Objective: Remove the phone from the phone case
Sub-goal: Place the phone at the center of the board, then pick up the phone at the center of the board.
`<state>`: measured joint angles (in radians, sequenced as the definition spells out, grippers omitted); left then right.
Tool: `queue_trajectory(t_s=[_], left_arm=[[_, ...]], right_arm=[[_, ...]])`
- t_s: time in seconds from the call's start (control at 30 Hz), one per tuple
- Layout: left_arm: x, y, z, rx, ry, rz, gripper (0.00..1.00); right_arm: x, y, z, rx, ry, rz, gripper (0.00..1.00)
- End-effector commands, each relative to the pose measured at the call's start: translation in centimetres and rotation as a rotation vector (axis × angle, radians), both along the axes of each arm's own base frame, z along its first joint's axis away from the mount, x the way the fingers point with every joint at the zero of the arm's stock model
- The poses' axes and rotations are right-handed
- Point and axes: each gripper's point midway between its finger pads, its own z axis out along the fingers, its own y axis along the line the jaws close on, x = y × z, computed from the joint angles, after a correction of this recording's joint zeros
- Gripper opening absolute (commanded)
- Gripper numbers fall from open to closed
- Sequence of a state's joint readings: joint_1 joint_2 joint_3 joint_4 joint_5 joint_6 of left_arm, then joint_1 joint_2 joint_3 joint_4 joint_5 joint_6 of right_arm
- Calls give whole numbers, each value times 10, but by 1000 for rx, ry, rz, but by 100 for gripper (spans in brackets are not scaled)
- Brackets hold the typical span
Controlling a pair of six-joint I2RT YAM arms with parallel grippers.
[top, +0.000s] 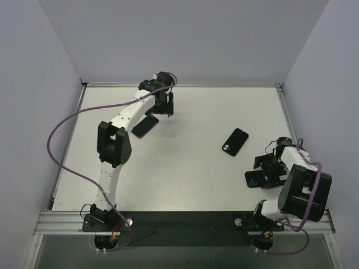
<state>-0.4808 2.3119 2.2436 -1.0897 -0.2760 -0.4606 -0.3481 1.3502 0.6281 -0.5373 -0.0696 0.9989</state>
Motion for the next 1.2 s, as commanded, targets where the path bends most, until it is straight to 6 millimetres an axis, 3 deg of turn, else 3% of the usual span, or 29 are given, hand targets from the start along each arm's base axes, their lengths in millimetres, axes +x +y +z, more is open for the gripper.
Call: queue_trajectory(t_s=[0.0, 0.03, 0.1, 0.13, 0.2, 0.23, 0.3, 0.33, 0.43, 0.57, 0.6, 0.67, 0.83, 0.87, 1.03, 1.17], left_arm=[[-9, -3, 83, -178, -165, -14, 85], [-14, -3, 100, -220, -194, -17, 85], [-24, 8, 95, -238, -171, -5, 85], [-29, 8, 112, -277, -203, -12, 85], [-41, 18, 119, -298, -220, -5, 85], [-45, 20, 122, -315, -223, -6, 85], [-56, 31, 124, -336, -225, 6, 85], [-61, 29, 122, -371, -209, 1, 85], [-78, 23, 118, -433, -180, -50, 85], [-102, 14, 96, -495, -85, -84, 85], [-106, 7, 97, -532, -82, -103, 85], [-117, 8, 79, -544, -34, -100, 85], [-137, -10, 73, -672, -1, -138, 85], [-147, -13, 60, -689, 36, -142, 85], [-158, -29, 38, -784, 106, -144, 84], [-168, -37, 29, -806, 134, -168, 82]], right_arm=[[9, 0, -5, 35, 35, -29, 100], [8, 0, -9, 42, 58, -36, 99], [5, -1, -13, 37, 81, -41, 97], [3, 0, -17, 40, 99, -40, 90], [4, -1, -20, 32, 102, -32, 78], [4, 1, -21, 31, 104, -19, 63], [11, 3, -20, 26, 67, 22, 49], [16, 6, -17, 20, 37, 52, 38], [37, 17, -9, 30, -80, 163, 22], [61, 52, 5, 75, -195, 379, 0], [63, 64, 8, 111, -217, 441, 0], [67, 80, 12, 145, -247, 515, 0], [71, 150, 30, 284, -375, 764, 0], [74, 161, 34, 297, -397, 803, 0], [70, 239, 50, 389, -457, 1068, 0], [72, 279, 56, 448, -491, 1147, 0]])
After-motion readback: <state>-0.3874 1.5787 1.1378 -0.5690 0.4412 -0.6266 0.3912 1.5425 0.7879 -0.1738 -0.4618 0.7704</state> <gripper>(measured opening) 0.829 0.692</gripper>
